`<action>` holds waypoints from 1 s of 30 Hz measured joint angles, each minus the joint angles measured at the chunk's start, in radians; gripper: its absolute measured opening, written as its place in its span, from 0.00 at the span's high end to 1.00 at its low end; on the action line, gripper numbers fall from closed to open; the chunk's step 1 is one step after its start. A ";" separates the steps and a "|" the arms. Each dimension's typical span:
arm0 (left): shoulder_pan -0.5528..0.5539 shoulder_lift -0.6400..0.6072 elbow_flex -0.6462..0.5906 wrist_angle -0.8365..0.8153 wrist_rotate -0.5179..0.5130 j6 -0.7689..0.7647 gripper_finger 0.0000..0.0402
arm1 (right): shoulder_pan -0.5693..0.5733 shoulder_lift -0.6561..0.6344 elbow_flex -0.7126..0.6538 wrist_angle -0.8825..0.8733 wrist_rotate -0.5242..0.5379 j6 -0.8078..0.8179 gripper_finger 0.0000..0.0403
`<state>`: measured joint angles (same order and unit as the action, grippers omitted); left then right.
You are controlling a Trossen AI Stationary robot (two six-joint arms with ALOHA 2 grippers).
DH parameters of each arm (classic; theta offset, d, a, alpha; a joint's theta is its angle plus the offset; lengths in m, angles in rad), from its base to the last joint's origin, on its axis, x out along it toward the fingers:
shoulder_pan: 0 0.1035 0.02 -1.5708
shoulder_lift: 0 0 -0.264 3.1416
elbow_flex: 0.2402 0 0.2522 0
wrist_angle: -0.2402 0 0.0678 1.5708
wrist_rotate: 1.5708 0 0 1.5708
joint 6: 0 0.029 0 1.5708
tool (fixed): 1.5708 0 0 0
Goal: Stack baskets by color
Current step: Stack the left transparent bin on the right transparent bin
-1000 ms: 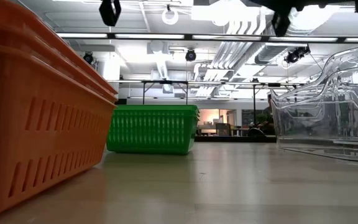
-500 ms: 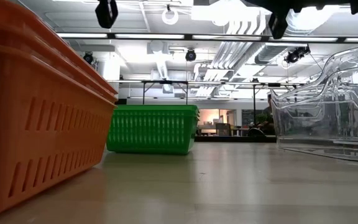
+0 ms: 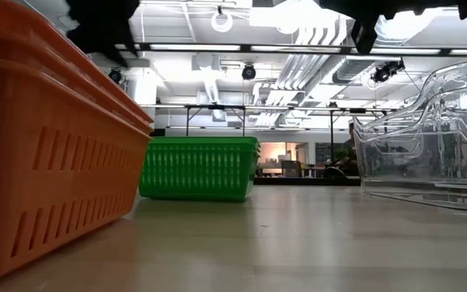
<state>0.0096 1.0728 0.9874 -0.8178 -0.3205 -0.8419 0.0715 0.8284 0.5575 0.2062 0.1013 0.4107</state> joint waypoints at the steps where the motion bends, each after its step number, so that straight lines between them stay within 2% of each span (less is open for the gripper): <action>1: -0.007 0.010 0.000 -0.058 -0.021 -0.051 0.63 | 0.000 0.000 0.000 0.000 0.000 0.000 1.00; 5: -0.031 0.068 0.000 -0.184 -0.080 -0.224 0.56 | 0.000 0.000 0.000 0.000 0.014 0.000 1.00; 7: -0.038 0.104 0.000 -0.184 -0.081 -0.276 0.54 | 0.000 0.000 0.000 -0.001 0.022 0.000 1.00; 15: -0.039 0.284 0.000 -0.175 0.024 -0.455 0.53 | 0.000 0.000 0.000 -0.005 0.030 0.011 1.00; 22: -0.039 0.411 0.000 -0.149 0.057 -0.517 0.53 | 0.000 0.000 0.000 -0.010 0.030 0.011 1.00; 27: -0.039 0.454 -0.001 -0.152 0.096 -0.536 0.53 | 0.000 0.000 0.000 -0.016 0.030 0.019 1.00; 30: -0.036 0.464 -0.001 -0.144 0.108 -0.533 0.57 | 0.000 0.001 0.000 -0.016 0.030 0.019 1.00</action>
<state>-0.0265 1.5372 0.9867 -0.9616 -0.2121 -1.3749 0.0715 0.8293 0.5579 0.1898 0.1314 0.4292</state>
